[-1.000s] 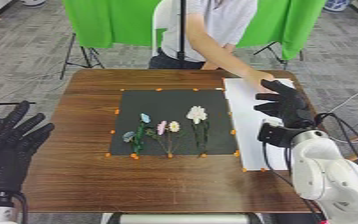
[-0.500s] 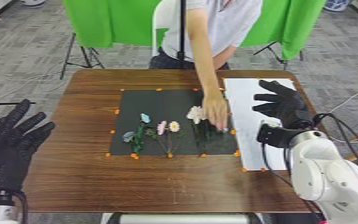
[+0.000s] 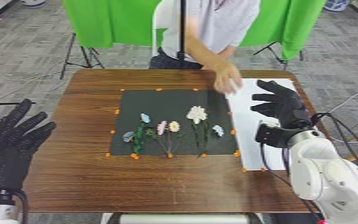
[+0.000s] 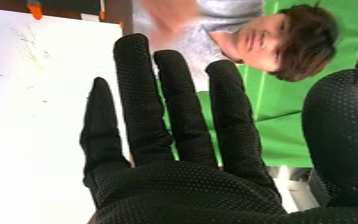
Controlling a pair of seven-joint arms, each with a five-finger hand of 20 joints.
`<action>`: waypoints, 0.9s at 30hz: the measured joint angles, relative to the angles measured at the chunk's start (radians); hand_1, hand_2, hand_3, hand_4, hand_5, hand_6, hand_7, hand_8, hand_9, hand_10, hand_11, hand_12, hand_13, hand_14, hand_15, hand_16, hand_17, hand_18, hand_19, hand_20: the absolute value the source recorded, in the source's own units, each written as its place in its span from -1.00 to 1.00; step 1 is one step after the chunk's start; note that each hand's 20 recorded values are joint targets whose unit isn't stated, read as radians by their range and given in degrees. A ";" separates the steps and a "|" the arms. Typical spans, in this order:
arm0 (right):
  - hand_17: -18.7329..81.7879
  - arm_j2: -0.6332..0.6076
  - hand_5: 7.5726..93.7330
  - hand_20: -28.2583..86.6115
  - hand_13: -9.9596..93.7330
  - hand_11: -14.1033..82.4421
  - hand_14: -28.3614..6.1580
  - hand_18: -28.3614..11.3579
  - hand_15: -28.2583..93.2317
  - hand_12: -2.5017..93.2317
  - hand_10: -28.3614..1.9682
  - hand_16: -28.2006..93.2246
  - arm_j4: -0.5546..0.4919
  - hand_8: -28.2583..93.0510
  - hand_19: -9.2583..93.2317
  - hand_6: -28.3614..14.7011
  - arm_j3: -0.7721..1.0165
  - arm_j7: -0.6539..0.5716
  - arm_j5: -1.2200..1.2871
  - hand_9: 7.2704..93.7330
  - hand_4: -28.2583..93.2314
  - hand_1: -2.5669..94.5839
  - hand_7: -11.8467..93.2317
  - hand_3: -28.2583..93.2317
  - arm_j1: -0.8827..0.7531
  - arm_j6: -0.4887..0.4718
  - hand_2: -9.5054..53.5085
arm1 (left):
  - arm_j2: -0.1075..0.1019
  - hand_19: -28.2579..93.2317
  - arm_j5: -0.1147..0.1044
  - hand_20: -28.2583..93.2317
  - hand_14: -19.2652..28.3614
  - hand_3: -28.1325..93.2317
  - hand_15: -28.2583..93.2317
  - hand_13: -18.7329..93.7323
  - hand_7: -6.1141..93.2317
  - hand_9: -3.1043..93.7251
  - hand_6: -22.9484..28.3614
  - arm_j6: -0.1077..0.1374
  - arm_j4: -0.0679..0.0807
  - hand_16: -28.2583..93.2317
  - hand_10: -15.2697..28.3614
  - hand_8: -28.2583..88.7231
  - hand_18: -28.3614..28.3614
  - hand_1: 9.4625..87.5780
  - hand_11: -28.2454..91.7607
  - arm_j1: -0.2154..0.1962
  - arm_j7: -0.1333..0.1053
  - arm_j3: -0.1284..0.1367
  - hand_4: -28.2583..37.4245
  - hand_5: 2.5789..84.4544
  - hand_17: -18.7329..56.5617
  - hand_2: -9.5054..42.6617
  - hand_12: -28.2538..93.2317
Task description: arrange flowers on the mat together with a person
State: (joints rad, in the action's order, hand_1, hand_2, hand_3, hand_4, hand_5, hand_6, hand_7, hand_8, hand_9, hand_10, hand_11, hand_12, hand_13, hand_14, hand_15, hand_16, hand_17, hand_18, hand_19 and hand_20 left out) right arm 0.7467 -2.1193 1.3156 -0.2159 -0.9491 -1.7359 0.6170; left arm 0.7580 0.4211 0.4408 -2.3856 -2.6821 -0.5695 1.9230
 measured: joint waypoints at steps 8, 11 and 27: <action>-0.55 0.000 -0.02 -0.22 0.07 -0.38 -0.44 -0.84 0.39 -0.64 -0.22 -0.37 0.001 -0.72 0.25 0.33 -0.008 -0.003 -0.004 0.07 -0.94 -0.54 -0.54 0.69 0.001 0.000 -0.53 | 0.001 0.13 0.004 -0.24 0.72 0.68 0.24 -0.28 -0.66 -0.31 0.06 0.000 0.000 -0.61 0.41 -0.67 0.69 -0.73 -0.21 0.004 0.013 0.001 -1.00 -0.30 -0.75 -0.28 -0.32; -0.55 0.001 -0.02 -0.22 0.07 -0.38 -0.45 -0.84 0.39 -0.64 -0.22 -0.37 0.001 -0.72 0.25 0.33 -0.010 -0.004 -0.005 0.08 -0.94 -0.54 -0.54 0.69 0.003 0.000 -0.53 | 0.005 0.13 0.008 -0.24 0.73 0.69 0.25 -0.28 -0.66 -0.31 0.06 -0.001 0.000 -0.61 0.41 -0.67 0.69 -0.73 -0.21 0.007 0.019 0.002 -1.00 -0.30 -0.75 -0.28 -0.32; -0.55 0.003 -0.02 -0.22 0.06 -0.38 -0.45 -0.84 0.39 -0.64 -0.22 -0.37 0.001 -0.72 0.25 0.33 -0.008 0.001 -0.005 0.08 -0.94 -0.54 -0.54 0.69 0.005 -0.012 -0.52 | -0.002 0.13 0.002 -0.24 0.73 0.68 0.25 -0.28 -0.66 -0.30 0.06 0.001 0.000 -0.62 0.41 -0.67 0.69 -0.73 -0.21 -0.002 -0.008 0.001 -1.00 -0.30 -0.75 -0.28 -0.32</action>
State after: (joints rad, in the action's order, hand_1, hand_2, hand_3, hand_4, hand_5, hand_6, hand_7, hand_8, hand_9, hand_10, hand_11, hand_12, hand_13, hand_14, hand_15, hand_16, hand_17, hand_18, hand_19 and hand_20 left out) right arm 0.7493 -2.1181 1.3073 -0.2150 -0.9544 -1.7308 0.6052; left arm 0.7561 0.4227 0.4415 -2.3856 -2.6837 -0.5779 1.9242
